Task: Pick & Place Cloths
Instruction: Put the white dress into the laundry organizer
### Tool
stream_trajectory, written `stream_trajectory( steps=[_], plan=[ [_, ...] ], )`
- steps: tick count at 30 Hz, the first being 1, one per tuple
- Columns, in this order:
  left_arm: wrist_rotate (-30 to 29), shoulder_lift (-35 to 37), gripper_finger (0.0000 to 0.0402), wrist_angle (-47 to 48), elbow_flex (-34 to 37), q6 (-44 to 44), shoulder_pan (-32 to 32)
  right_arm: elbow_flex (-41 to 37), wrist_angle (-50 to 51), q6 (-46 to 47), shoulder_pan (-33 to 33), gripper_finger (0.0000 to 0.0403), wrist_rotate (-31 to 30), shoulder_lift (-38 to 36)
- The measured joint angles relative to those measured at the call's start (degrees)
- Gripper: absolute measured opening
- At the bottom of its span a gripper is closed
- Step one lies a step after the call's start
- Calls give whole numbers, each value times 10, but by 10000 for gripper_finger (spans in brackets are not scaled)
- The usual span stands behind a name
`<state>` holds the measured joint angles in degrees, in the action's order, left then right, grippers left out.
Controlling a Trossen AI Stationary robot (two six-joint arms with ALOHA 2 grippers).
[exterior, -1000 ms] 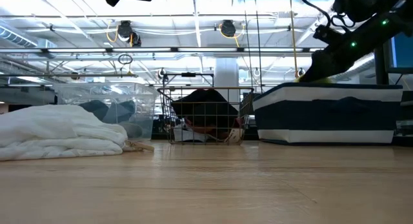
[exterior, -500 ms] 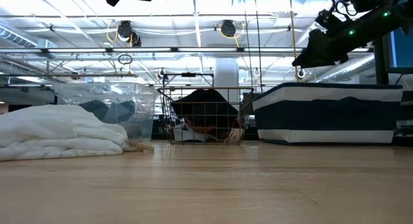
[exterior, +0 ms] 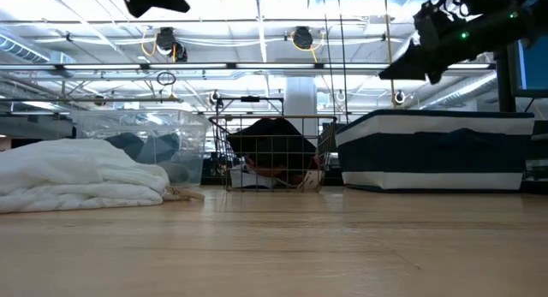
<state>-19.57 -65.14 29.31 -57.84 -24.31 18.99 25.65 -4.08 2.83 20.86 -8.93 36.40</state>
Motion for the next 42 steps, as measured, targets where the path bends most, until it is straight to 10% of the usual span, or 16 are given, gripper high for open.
stream_trajectory(
  steps=[11, 18, 29, 42],
  plan=[
    [-15, -52, 216, 188, 0, -308, 48, 0, -56, 1, -2, 1, 109, -1],
    [-14, -88, 216, 310, 0, -329, 67, 0, -56, 0, -22, 1, 108, -1],
    [122, -115, 216, 367, 0, -522, 80, 0, -56, -1, -34, 0, 107, -1],
    [123, -115, 216, 372, 80, -298, 162, 0, -57, 0, -34, 0, 107, -1]
  ],
)
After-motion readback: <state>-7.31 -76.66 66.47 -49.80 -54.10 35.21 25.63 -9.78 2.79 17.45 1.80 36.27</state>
